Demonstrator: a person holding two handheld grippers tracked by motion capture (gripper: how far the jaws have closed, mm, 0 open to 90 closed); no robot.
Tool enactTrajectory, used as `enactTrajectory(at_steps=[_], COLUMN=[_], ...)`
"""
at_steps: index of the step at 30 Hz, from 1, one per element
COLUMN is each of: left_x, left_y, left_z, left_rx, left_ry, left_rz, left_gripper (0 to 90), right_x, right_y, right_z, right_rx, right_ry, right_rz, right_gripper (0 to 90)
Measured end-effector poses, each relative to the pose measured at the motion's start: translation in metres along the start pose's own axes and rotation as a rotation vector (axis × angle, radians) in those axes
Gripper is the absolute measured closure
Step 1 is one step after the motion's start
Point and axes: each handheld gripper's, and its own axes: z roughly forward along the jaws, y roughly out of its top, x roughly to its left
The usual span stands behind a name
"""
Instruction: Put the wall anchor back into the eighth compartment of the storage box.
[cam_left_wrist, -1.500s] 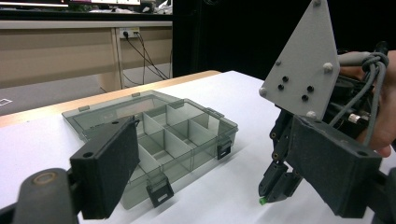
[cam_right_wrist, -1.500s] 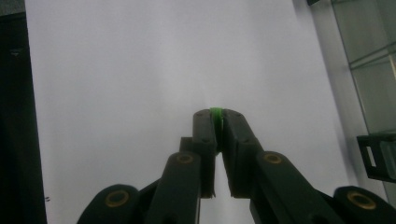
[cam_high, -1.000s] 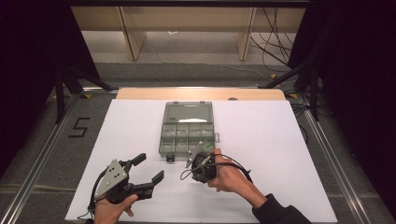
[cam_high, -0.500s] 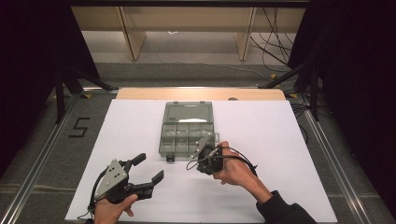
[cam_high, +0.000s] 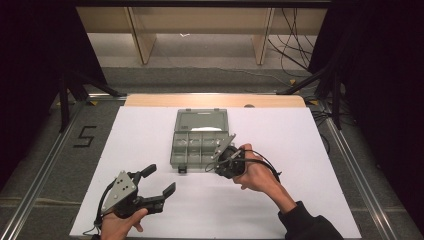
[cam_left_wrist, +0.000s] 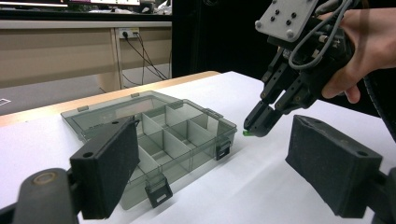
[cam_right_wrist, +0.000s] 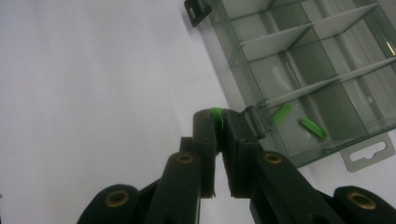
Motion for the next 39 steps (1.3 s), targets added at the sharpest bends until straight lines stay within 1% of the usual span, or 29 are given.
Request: enactTrajectory(at_steps=[4, 11, 19, 21, 22, 23, 24, 25, 26, 27, 29, 33, 36, 38, 39], left_x=[-0.001, 0.0, -0.001, 0.0, -0.001, -0.001, 0.0, -0.001, 0.0, 0.0, 0.0, 0.0, 0.0, -0.001, -0.001], left_y=[0.0, 0.0, 0.0, -0.001, -0.001, -0.001, -0.001, -0.001, -0.001, -0.001, -0.001, -0.001, -0.001, -0.001, 0.0], left_z=[0.0, 0.0, 0.0, 0.001, 0.0, 0.0, 0.001, 0.0, 0.001, 0.001, 0.001, 0.001, 0.001, 0.0, 0.0], left_rx=[-0.003, 0.0, 0.0, -0.005, 0.003, 0.002, -0.007, 0.002, 0.001, 0.001, 0.001, 0.001, 0.001, 0.001, 0.001], left_ry=[0.001, 0.001, 0.005, -0.002, 0.002, 0.002, -0.004, 0.002, 0.002, 0.003, 0.003, -0.001, -0.001, -0.001, -0.001], left_rz=[-0.011, 0.0, -0.008, 0.005, 0.002, 0.001, 0.005, -0.002, 0.002, -0.001, -0.001, 0.003, 0.003, 0.0, 0.0], left_gripper=[16.0, 16.0, 16.0, 16.0, 16.0, 16.0, 16.0, 16.0, 16.0, 16.0, 16.0, 15.9, 15.9, 15.9, 15.9], right_x=[-0.005, -0.016, -0.029, -0.032, -0.033, -0.034, -0.036, -0.038, -0.039, -0.04, -0.043, -0.047, -0.049, -0.05, -0.05], right_y=[0.0, -0.001, -0.004, -0.004, -0.004, -0.004, -0.004, -0.004, -0.004, -0.004, -0.004, -0.002, -0.001, -0.001, -0.001], right_z=[-0.003, -0.006, 0.0, 0.0, 0.001, 0.001, 0.002, 0.002, 0.002, 0.003, 0.004, 0.006, 0.007, 0.007, 0.007], right_rx=[-0.013, -0.029, -0.031, -0.033, -0.039, -0.033, -0.037, -0.038, -0.037, -0.043, -0.043, -0.049, -0.058, -0.06, -0.053], right_ry=[-0.009, -0.034, -0.06, -0.055, -0.063, -0.066, -0.073, -0.071, -0.072, -0.081, -0.08, -0.1, -0.11, -0.108, -0.106], right_rz=[0.011, 0.026, 0.064, 0.073, 0.072, 0.076, 0.082, 0.077, 0.086, 0.085, 0.089, 0.095, 0.089, 0.088, 0.095], right_gripper=[84.4, 84.4, 84.4, 84.4, 84.4, 84.4, 84.4, 84.4, 84.4, 84.4, 84.3, 84.4, 84.4, 84.4, 84.3])
